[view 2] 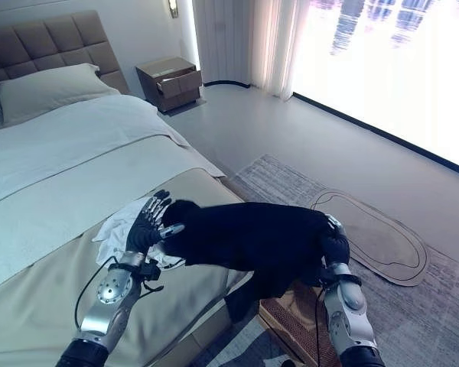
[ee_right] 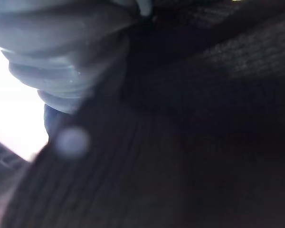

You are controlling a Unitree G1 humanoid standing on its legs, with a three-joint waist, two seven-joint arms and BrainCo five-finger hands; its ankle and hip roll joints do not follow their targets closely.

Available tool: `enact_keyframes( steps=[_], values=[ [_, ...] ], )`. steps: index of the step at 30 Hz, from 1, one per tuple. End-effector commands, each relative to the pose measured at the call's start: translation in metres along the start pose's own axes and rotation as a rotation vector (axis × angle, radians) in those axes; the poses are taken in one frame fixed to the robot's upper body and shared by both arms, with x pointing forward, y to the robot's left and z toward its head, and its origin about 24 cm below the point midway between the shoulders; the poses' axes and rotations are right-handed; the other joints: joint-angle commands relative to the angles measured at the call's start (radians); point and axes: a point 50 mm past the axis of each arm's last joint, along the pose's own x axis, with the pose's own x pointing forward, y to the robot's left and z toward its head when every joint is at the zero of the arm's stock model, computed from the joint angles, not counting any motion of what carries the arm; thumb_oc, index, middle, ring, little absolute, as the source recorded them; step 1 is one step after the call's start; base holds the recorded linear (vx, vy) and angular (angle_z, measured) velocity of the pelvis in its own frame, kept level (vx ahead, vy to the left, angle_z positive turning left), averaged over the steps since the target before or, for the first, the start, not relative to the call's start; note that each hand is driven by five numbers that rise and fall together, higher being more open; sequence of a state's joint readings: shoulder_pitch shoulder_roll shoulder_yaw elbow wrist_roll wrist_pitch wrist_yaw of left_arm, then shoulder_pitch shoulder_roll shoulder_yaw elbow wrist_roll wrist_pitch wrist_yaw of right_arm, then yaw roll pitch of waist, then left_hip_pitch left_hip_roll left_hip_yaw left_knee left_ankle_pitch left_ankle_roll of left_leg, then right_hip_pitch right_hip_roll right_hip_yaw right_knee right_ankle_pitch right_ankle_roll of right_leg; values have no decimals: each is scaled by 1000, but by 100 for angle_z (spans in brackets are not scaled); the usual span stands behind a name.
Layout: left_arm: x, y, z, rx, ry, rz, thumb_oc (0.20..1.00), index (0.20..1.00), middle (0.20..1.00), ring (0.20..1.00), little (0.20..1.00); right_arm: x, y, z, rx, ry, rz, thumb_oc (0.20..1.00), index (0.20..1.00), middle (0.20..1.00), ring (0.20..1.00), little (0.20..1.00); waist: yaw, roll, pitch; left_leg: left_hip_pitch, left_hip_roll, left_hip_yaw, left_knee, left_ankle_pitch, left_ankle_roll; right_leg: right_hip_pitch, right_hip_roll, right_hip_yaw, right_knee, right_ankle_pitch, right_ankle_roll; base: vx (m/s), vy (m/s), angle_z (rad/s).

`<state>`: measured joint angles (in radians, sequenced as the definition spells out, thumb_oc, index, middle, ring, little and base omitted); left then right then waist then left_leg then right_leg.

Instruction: Pick up clothes into the bucket

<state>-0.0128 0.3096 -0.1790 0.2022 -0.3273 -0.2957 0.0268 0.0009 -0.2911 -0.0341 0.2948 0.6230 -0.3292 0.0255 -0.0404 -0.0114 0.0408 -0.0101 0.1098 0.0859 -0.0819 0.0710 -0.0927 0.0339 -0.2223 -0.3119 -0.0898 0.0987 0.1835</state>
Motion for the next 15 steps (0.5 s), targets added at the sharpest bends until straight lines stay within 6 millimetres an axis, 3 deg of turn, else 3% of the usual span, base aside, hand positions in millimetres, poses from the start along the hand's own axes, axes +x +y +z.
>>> enact_keyframes(
  steps=[1,5,6,15],
  values=[
    [4,19,10,70,-51,23,1000,1000,1000,1000,1000,23,1,70,69,-370,-30,200,200,200,200,200,-2,-51,-5,20,-1,13,46,-75,7,-27,0,29,33,9,13,0,0,0],
    [-4,25,-1,63,-6,38,1000,1000,1000,1000,1000,23,-10,86,18,-427,-67,200,200,200,200,200,0,-54,-5,17,-1,12,47,-75,9,-31,1,30,35,10,13,0,0,0],
    [-10,31,-3,54,4,61,1000,1000,1000,1000,1000,24,-20,97,-41,-453,-102,200,200,200,200,200,2,-57,-4,15,-2,12,47,-76,10,-33,1,30,35,11,14,0,0,0],
    [-26,49,-3,-20,-19,160,1000,1000,1000,1000,1000,18,-47,149,-137,-648,-206,200,200,200,200,200,7,-63,0,6,-3,8,51,-79,12,-39,0,32,36,10,15,0,0,0]
  ],
)
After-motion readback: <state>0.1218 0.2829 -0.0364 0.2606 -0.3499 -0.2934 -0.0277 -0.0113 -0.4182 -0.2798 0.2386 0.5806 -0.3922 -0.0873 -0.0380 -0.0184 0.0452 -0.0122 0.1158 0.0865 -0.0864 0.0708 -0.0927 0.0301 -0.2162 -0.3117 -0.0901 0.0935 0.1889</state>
